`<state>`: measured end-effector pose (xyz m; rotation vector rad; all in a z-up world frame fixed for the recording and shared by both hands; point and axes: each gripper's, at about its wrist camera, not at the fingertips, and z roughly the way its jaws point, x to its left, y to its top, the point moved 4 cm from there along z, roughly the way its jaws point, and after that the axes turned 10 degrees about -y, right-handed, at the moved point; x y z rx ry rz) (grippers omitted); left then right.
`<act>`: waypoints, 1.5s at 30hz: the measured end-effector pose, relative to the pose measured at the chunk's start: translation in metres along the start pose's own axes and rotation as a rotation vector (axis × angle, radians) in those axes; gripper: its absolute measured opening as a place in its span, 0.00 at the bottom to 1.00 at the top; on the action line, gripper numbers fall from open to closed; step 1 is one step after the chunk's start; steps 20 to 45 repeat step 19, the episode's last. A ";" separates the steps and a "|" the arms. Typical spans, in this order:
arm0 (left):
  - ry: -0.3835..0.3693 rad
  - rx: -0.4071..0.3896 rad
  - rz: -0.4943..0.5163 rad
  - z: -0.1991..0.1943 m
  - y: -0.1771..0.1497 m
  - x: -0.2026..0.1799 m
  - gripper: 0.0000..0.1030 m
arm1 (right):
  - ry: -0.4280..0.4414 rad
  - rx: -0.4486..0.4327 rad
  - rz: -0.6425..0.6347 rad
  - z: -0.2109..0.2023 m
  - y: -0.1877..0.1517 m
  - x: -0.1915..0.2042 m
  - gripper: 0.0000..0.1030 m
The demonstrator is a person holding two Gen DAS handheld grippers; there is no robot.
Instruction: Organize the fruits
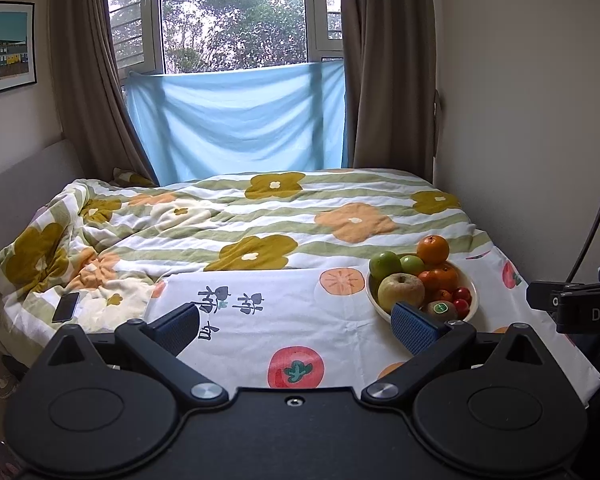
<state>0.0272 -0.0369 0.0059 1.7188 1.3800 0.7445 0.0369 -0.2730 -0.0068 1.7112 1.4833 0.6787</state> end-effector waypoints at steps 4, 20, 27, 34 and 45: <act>0.002 0.003 0.009 0.000 0.000 0.000 1.00 | 0.001 0.000 0.000 0.000 0.000 0.000 1.00; 0.029 -0.016 0.006 -0.004 0.000 0.000 1.00 | 0.017 -0.007 -0.002 -0.002 -0.001 0.005 1.00; 0.029 -0.016 0.006 -0.004 0.000 0.000 1.00 | 0.017 -0.007 -0.002 -0.002 -0.001 0.005 1.00; 0.029 -0.016 0.006 -0.004 0.000 0.000 1.00 | 0.017 -0.007 -0.002 -0.002 -0.001 0.005 1.00; 0.029 -0.016 0.006 -0.004 0.000 0.000 1.00 | 0.017 -0.007 -0.002 -0.002 -0.001 0.005 1.00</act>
